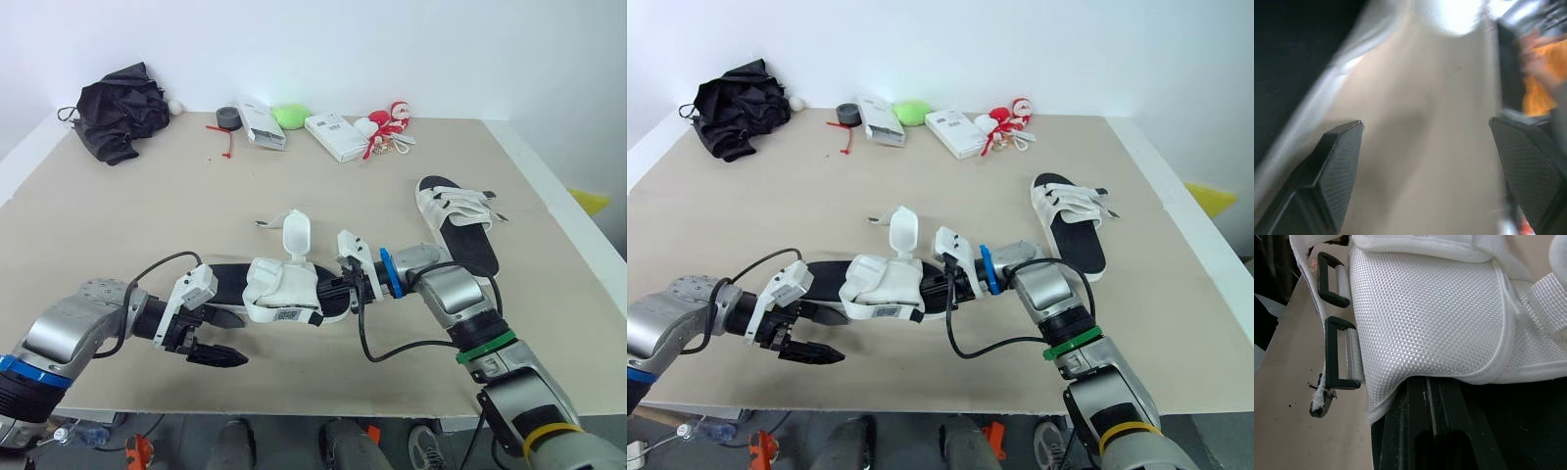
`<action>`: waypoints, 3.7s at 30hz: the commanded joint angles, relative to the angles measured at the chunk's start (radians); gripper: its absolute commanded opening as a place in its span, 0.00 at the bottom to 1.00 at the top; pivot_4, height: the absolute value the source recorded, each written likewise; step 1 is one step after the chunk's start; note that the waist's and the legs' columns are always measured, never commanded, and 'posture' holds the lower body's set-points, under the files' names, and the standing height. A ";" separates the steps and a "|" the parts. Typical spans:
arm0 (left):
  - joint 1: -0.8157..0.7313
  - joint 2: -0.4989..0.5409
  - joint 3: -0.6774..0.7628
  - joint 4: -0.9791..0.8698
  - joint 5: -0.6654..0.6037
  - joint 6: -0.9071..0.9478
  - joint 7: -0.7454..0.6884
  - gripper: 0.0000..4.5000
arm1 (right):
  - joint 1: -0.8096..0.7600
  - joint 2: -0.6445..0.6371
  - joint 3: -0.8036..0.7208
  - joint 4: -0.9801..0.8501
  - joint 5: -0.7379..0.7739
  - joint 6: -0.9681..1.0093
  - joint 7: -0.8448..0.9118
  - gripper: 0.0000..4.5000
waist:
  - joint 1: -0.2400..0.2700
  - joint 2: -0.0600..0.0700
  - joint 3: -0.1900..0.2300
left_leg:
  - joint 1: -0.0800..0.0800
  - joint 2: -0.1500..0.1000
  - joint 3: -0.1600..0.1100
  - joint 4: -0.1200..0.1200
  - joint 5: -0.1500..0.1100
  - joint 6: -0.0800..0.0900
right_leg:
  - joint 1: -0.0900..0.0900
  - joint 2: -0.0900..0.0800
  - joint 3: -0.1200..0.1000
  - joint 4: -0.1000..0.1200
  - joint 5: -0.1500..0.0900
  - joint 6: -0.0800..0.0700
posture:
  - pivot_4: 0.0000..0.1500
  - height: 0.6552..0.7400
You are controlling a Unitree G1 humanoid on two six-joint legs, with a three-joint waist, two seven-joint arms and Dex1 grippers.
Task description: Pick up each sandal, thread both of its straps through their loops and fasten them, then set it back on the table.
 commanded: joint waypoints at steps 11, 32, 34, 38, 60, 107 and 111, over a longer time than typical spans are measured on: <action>-0.236 0.055 0.172 -0.083 -0.365 0.241 -0.086 0.94 | 0.024 -0.011 0.025 0.029 -0.036 0.021 -0.016 0.00 | -0.001 0.000 0.000 | -0.001 0.000 0.000 0.001 0.000 0.000 | -0.002 0.000 -0.001 0.000 0.000 0.000 | 1.00 0.98; -0.193 -0.023 -0.120 -0.102 0.054 -0.109 -0.164 0.94 | 0.057 -0.018 0.007 -0.010 -0.028 0.041 -0.044 0.00 | -0.001 0.000 0.000 | -0.003 -0.001 -0.001 0.001 0.000 0.000 | -0.002 0.001 0.001 0.000 0.001 0.004 | 1.00 0.98; -0.147 0.006 -0.121 -0.134 0.067 -0.115 -0.165 0.94 | 0.054 -0.015 0.007 -0.005 -0.028 0.040 -0.043 0.00 | -0.001 0.000 0.000 | -0.003 0.000 -0.001 0.000 0.000 0.000 | -0.002 0.001 0.001 0.000 0.001 0.004 | 1.00 0.98; -0.076 0.056 -0.145 -0.141 0.145 -0.181 -0.177 0.94 | 0.048 -0.013 0.010 0.000 -0.029 0.037 -0.040 0.00 | -0.001 0.000 0.000 | -0.003 -0.001 -0.001 0.000 0.000 0.000 | -0.002 0.001 0.001 0.000 0.000 0.005 | 1.00 0.98; 0.158 -0.173 0.126 -0.159 -0.249 0.444 0.387 0.94 | 0.041 -0.023 0.021 0.001 -0.028 0.040 -0.023 0.00 | 0.004 0.002 -0.001 | -0.001 0.000 -0.001 0.002 0.000 0.000 | -0.001 0.000 0.000 0.000 0.001 0.002 | 1.00 0.98; 0.010 -0.402 0.356 -0.097 -0.713 0.802 0.948 0.02 | 0.017 -0.025 0.030 0.025 -0.036 0.022 -0.011 0.00 | 0.001 -0.002 -0.003 | 0.004 -0.003 -0.002 0.004 -0.001 -0.002 | 0.008 -0.001 0.001 0.000 0.002 0.006 | 1.00 0.98; -0.059 -0.300 0.341 -0.123 -0.795 0.802 0.801 0.02 | 0.009 -0.023 0.031 0.037 -0.039 0.015 -0.006 0.00 | 0.001 -0.002 -0.003 | 0.003 -0.003 -0.002 0.004 -0.001 -0.002 | 0.006 -0.001 0.001 -0.001 0.002 0.005 | 1.00 0.98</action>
